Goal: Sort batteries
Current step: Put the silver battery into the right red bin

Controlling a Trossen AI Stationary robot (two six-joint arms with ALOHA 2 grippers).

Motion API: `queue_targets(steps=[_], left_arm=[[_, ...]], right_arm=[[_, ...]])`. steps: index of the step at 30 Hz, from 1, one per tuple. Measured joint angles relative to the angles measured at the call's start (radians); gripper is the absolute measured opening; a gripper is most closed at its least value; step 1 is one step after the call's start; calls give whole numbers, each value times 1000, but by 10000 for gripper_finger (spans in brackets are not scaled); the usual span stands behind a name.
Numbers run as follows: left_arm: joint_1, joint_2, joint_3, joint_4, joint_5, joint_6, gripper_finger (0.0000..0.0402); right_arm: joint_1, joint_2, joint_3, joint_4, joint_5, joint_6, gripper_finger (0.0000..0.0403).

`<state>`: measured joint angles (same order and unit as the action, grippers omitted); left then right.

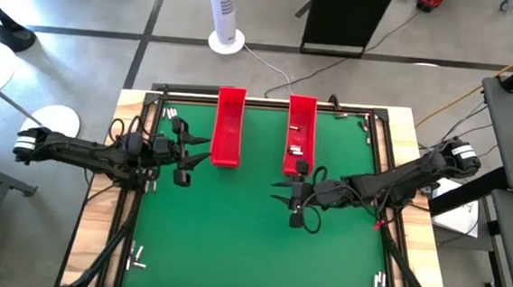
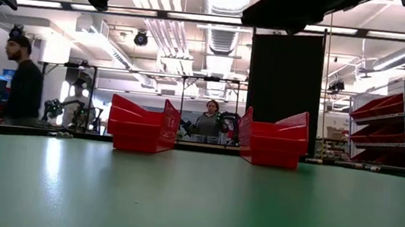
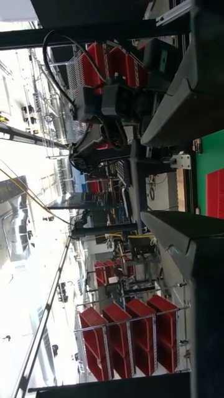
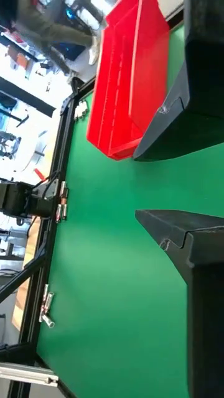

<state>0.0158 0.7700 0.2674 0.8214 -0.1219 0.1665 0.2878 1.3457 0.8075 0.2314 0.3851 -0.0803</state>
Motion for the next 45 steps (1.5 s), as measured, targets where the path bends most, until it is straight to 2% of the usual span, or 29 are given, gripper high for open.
queue_targets(steps=[7, 13, 21, 29, 35, 40, 45], left_arm=[[0, 60, 1, 66, 0, 0, 158], [0, 113, 1, 111, 0, 18, 158], [0, 117, 1, 119, -1, 11, 158], [0, 119, 1, 121, 0, 4, 158], [0, 157, 78, 26, 0, -22, 158], [0, 256, 165, -90, 1, -14, 158], [-2, 381, 246, -97, 13, 5, 158]], right_arm=[[0, 0, -17, 36, -1, 2, 139], [0, 0, -20, 35, 0, 5, 130], [0, 0, -28, 36, 0, 18, 118], [0, 0, -28, 36, 0, 21, 132], [0, 0, -28, 45, 0, 21, 141], [0, 0, -28, 45, -34, 40, 138], [2, 0, -30, 33, -56, 86, 130]])
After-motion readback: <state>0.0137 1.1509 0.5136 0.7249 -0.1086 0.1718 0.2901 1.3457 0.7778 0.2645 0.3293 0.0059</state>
